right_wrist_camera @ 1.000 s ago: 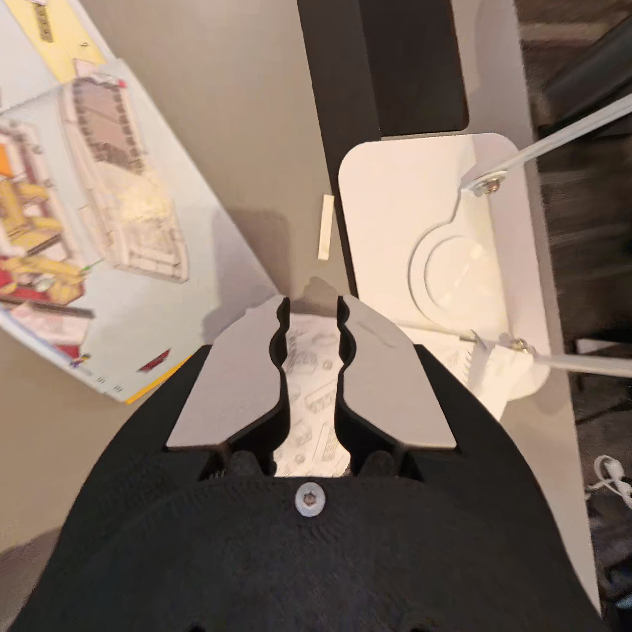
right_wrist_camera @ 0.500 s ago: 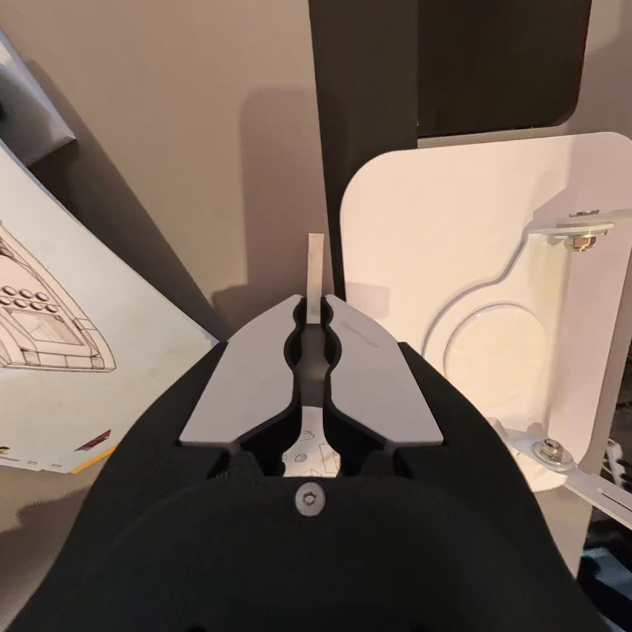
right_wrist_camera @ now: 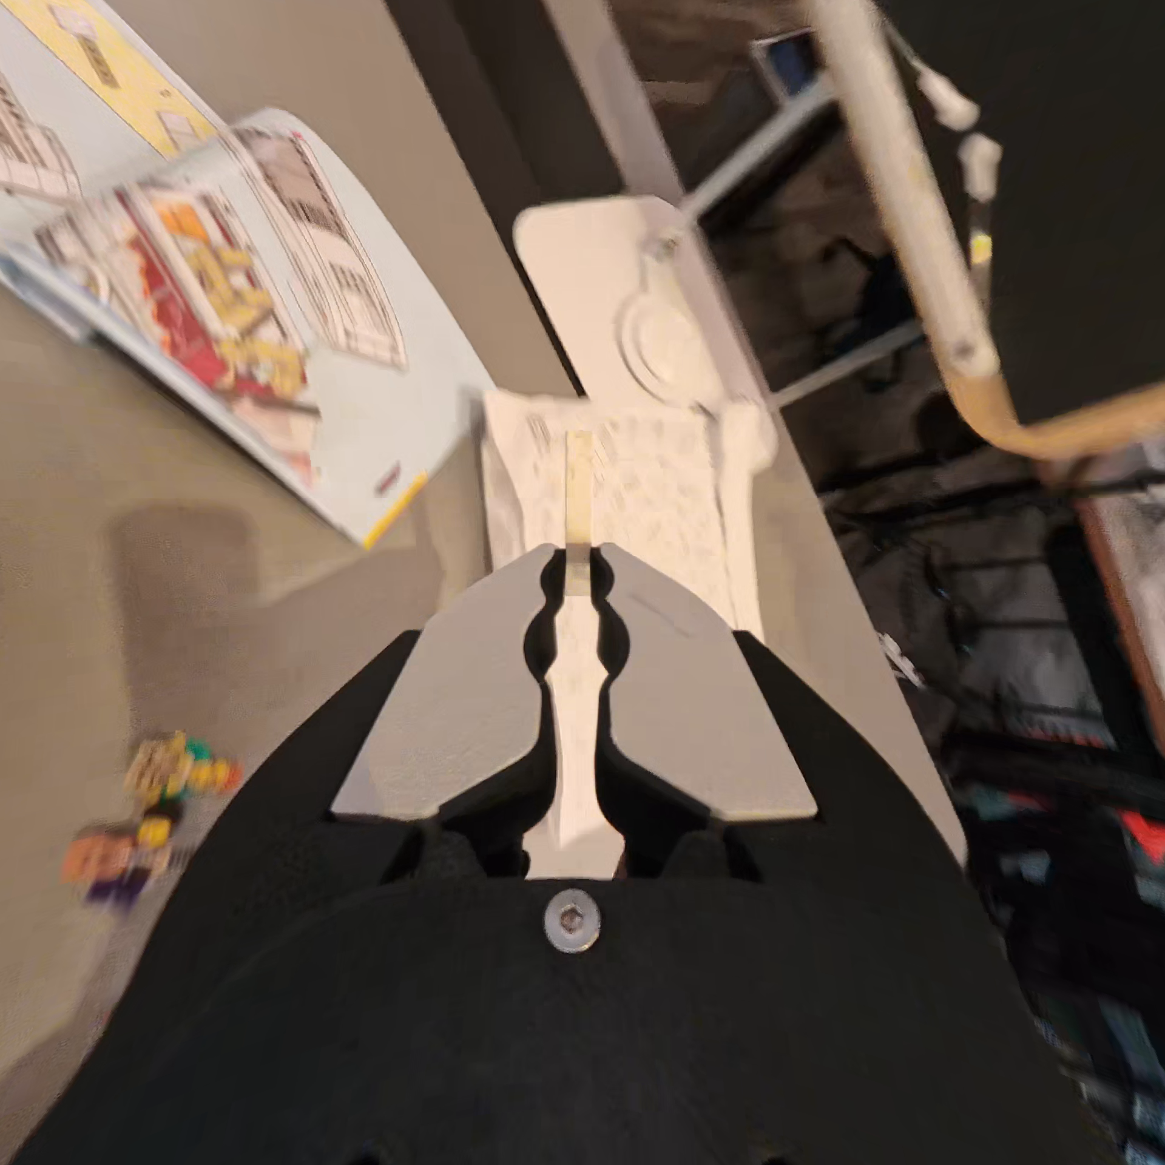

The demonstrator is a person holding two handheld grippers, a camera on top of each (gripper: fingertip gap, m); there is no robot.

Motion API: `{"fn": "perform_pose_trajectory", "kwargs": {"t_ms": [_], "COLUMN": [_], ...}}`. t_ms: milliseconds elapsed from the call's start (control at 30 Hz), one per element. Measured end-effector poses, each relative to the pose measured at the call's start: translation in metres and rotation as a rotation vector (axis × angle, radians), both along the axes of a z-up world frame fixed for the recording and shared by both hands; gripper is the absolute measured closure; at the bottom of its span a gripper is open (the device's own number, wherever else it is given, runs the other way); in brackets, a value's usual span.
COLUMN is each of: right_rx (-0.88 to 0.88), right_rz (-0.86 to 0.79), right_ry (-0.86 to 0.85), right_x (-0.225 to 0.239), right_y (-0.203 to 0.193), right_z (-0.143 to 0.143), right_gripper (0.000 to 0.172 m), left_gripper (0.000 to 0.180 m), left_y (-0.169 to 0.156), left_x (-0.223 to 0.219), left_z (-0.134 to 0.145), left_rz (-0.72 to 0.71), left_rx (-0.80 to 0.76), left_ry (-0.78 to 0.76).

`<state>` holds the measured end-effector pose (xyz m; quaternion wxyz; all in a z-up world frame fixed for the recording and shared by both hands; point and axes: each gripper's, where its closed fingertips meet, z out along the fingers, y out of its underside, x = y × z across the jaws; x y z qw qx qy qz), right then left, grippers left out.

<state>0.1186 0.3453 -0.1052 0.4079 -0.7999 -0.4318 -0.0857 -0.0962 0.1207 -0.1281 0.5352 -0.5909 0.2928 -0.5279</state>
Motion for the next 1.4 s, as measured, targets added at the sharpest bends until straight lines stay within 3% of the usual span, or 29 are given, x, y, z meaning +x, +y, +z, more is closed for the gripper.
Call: {"fn": "perform_pose_trajectory", "kwargs": {"t_ms": [167,300,433,533,700,800,933,1033,1133,1400], "right_rx": [0.117,0.002,-0.092,-0.031,0.168,0.242,0.309,0.384,0.432,0.415], "right_rz": [-0.295,-0.49,-0.553,-0.57,-0.494,-0.242,0.154,0.316,0.374,0.472], "right_ry": [0.009,0.003,0.002,-0.043,-0.065,0.025,0.31,0.504,0.629,0.705], "right_x": [0.137,0.232,0.268,0.269,0.216,0.125,-0.02,-0.085,-0.109,-0.114], "right_y": [-0.111,-0.166,-0.187,-0.193,-0.206,-0.22,-0.257,-0.281,-0.289,-0.305], "right_z": [0.029,-0.012,-0.055,-0.054,-0.032,-0.034,-0.038,-0.027,-0.018,-0.019], "right_gripper": [0.164,0.164,0.164,0.155,0.152,0.152,0.156,0.16,0.161,0.161], "left_gripper": [0.177,0.177,0.177,0.176,0.176,0.177,0.177,0.177,0.177,0.177], "left_y": [-0.013,-0.025,-0.04,-0.052,-0.06,-0.06,-0.055,-0.055,-0.058,-0.064], "left_x": [0.012,0.031,0.05,0.06,0.074,0.083,0.089,0.09,0.094,0.101], "left_z": [-0.002,-0.006,-0.009,-0.008,-0.018,-0.031,-0.048,-0.048,-0.051,-0.055], "left_rz": [0.015,-0.016,-0.062,-0.077,-0.054,0.003,0.121,0.18,0.183,0.188], "left_rx": [0.096,0.136,0.144,0.167,0.174,0.183,0.258,0.34,0.391,0.492], "left_ry": [0.082,0.148,0.207,0.259,0.367,0.444,0.556,0.595,0.629,0.671]}}
